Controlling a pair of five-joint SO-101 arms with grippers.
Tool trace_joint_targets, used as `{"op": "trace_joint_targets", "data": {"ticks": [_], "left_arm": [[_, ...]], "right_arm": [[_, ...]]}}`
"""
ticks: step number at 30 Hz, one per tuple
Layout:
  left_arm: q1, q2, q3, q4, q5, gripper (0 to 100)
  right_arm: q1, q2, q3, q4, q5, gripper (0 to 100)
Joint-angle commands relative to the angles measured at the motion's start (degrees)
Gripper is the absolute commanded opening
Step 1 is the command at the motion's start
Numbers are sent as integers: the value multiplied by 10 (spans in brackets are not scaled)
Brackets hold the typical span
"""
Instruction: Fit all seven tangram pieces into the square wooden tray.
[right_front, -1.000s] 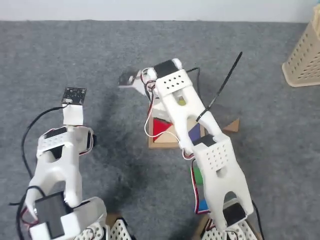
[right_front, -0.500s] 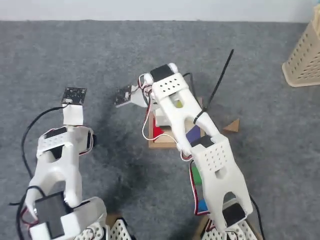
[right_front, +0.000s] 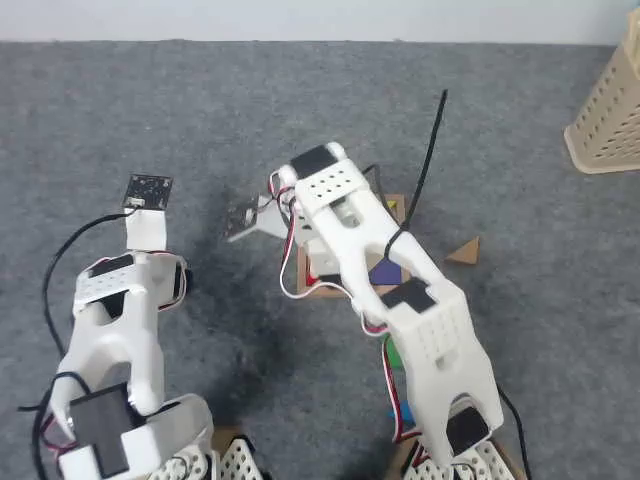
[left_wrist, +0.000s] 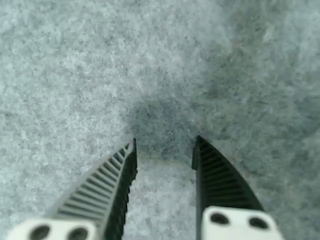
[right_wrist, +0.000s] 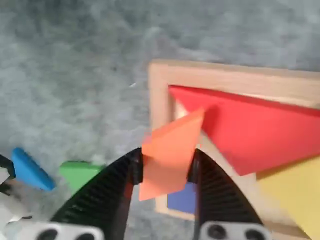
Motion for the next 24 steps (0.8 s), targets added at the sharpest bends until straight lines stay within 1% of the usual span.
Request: {"op": "trace_joint_targets", "data": {"ticks": [1,4,6,10,20,24], "left_arm": [[2,-31,-1,-10,-5,177],[2,-31,-1,-10,-5,177],[2,-31,-1,-10,-5,177],[2,-31,-1,-10,-5,177],[2,-31,-1,-10,-5,177],[2,-31,-1,-10,-5,177]], "right_arm": [[-2,-102,39,-47,-16,95],[-3,-110,82,-86,-16,119],[-2,-103,105,-114,-12,118],[-1,-73,107,-150,-14,122],[13,21,1,-145,-15,123],[16,28,-44,-108,-17,123]]}}
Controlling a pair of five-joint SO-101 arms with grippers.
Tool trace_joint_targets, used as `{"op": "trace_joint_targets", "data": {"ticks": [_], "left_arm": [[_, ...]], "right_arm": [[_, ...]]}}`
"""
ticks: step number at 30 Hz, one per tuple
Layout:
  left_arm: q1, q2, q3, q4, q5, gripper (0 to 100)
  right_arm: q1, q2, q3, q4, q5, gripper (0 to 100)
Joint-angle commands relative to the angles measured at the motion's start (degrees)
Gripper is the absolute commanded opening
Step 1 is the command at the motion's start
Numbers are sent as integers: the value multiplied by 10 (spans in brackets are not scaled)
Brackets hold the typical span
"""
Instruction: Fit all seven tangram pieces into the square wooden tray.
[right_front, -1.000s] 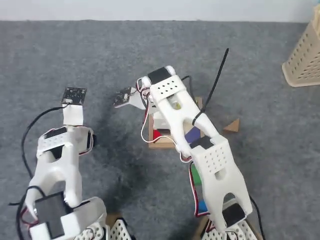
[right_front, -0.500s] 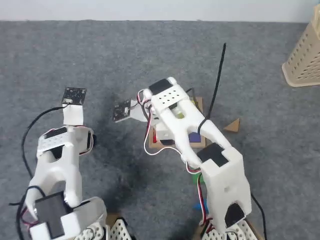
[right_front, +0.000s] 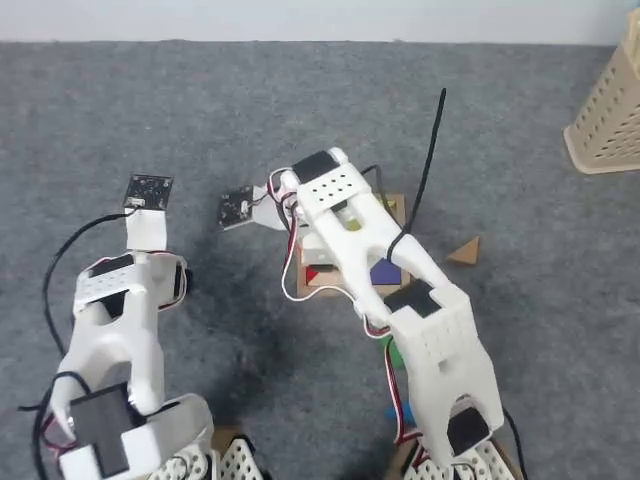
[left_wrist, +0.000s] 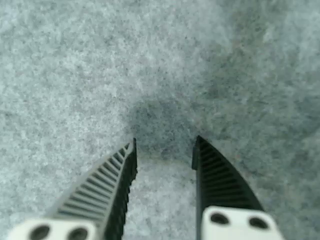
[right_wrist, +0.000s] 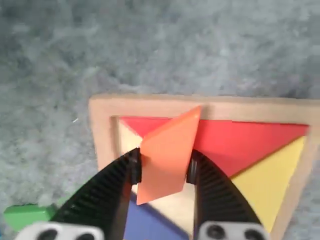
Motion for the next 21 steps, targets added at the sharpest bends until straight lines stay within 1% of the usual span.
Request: {"op": "trace_joint_targets", "data": {"ticks": [1,4,7,10,16,21], "left_arm": [[2,-31,-1,-10,-5,177],[2,-31,-1,-10,-5,177],[2,-31,-1,-10,-5,177],[2,-31,-1,-10,-5,177],[2,-31,-1,-10,-5,177],[2,-31,-1,-10,-5,177]], "right_arm": [[13,-4,-55,41,-12,123],[8,-35,-69,73,-25,122],[13,-66,-53,90,-6,119],[23,-97,-8,86,15,119],[21,-124,96,-5,18,123],[15,-124,116,-31,18,124]]}}
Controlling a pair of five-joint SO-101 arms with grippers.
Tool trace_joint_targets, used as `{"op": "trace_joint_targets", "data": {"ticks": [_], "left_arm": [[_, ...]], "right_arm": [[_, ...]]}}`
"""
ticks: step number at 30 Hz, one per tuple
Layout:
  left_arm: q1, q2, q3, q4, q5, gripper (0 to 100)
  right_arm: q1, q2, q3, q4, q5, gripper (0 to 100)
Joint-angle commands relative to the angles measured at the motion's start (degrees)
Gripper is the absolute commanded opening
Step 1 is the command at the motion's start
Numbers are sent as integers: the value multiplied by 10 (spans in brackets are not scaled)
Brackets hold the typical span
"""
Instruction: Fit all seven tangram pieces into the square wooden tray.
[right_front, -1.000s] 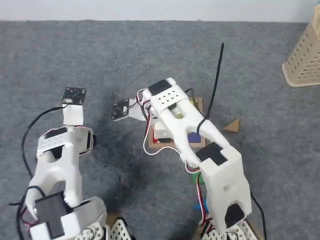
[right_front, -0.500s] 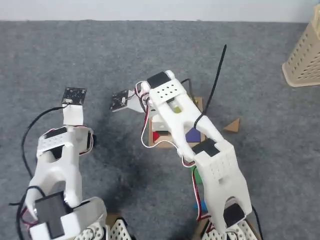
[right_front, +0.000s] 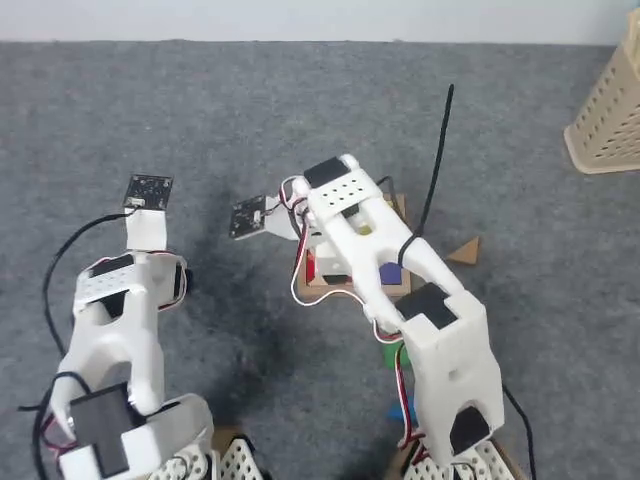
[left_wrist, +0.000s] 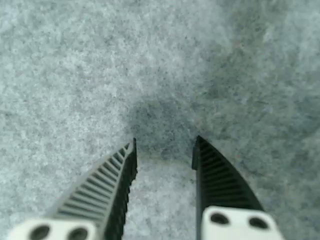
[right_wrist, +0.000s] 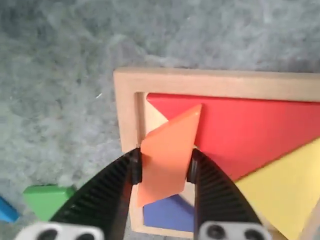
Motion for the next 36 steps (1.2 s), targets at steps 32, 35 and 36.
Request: {"op": "trace_joint_targets", "data": {"ticks": [32,35,36], "left_arm": [[2,-31,-1,-10,-5,177],[2,-31,-1,-10,-5,177],[2,-31,-1,-10,-5,177]], "right_arm": [[-3,-58,-50,13,-105,258],[-4,-38,-51,3,-107,258],[-3,-31,-51,-1,-109,258]]}}
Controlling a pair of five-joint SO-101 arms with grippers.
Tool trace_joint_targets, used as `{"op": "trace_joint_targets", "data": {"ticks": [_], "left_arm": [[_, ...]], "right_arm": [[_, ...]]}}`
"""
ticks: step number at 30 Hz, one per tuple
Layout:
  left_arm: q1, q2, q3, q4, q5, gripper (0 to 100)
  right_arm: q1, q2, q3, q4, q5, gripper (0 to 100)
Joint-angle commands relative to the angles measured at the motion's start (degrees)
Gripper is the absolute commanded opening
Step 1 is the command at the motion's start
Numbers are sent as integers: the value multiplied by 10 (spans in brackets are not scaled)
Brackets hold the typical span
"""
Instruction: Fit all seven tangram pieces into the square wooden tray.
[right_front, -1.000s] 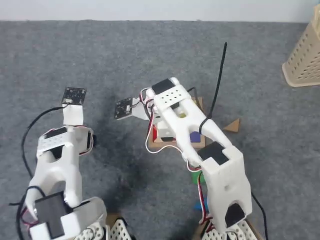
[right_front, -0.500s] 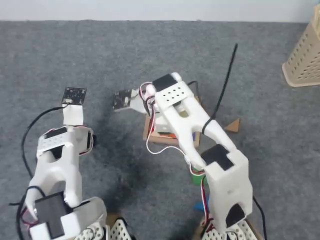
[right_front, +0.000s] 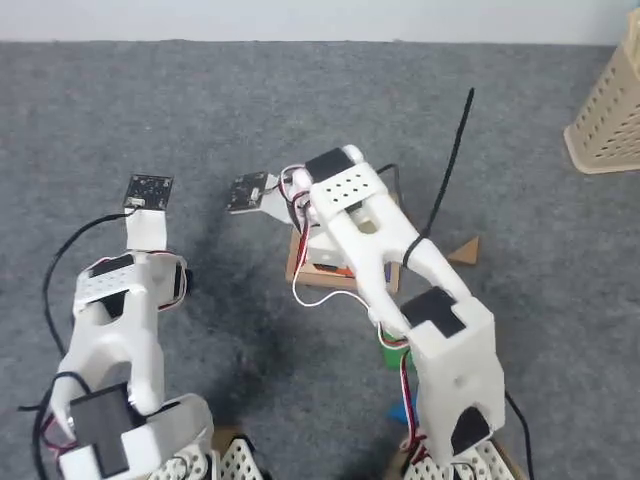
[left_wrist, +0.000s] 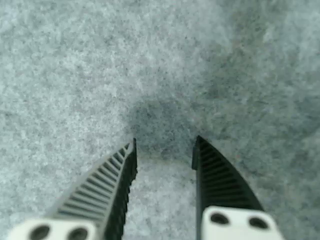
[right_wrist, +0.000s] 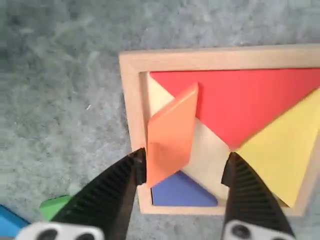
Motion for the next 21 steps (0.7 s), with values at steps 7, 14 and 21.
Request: {"op": "trace_joint_targets", "data": {"ticks": [7,14,21], "left_arm": [[2,-31,-1,-10,-5,177],[2,-31,-1,-10,-5,177],[2,-31,-1,-10,-5,177]], "right_arm": [[-1,25,-31,-36,-30,255],[32,45,-32,-57,-94,119],[90,44,-33,-80,-253,72]]}}
